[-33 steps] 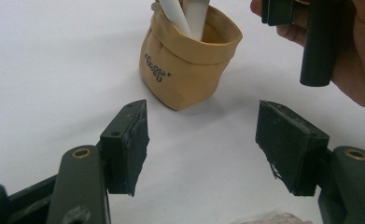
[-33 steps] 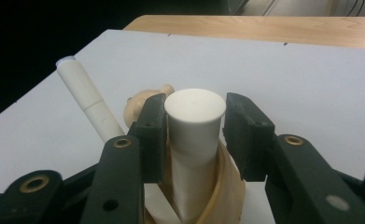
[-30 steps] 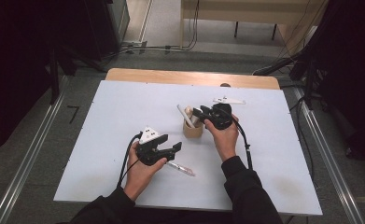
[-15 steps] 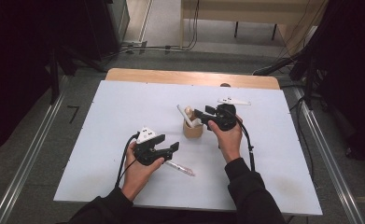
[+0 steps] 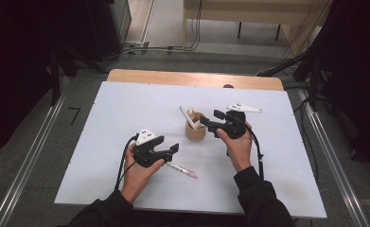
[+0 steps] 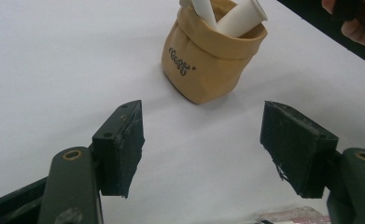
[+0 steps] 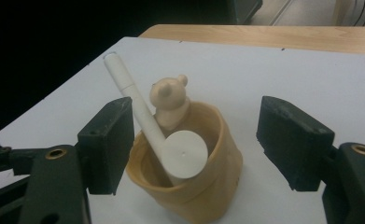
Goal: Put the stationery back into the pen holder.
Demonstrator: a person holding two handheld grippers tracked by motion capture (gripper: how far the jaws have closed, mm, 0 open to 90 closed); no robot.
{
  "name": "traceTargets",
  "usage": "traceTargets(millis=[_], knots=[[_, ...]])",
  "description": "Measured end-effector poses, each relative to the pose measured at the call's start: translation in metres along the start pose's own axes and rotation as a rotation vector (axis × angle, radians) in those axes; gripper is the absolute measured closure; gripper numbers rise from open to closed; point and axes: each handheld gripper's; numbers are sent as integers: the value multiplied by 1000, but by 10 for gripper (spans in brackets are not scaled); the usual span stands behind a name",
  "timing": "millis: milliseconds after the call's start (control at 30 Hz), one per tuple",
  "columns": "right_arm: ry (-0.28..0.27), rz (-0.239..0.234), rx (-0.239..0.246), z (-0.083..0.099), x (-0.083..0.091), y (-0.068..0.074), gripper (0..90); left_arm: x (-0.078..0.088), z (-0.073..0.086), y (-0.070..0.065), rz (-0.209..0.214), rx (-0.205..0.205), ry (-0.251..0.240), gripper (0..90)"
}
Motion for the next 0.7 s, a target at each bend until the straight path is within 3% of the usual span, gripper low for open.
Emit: traceTargets(millis=[267, 700], knots=[[4, 0, 39, 10, 11, 10, 219, 0, 1, 7, -11, 26, 18, 271], [21, 1, 63, 30, 22, 16, 202, 4, -1, 21, -53, 50, -1, 260]])
Point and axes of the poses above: each handheld gripper's, and its own axes: x roughly backward along the jaws, z roughly out of its underside, y roughly to its left
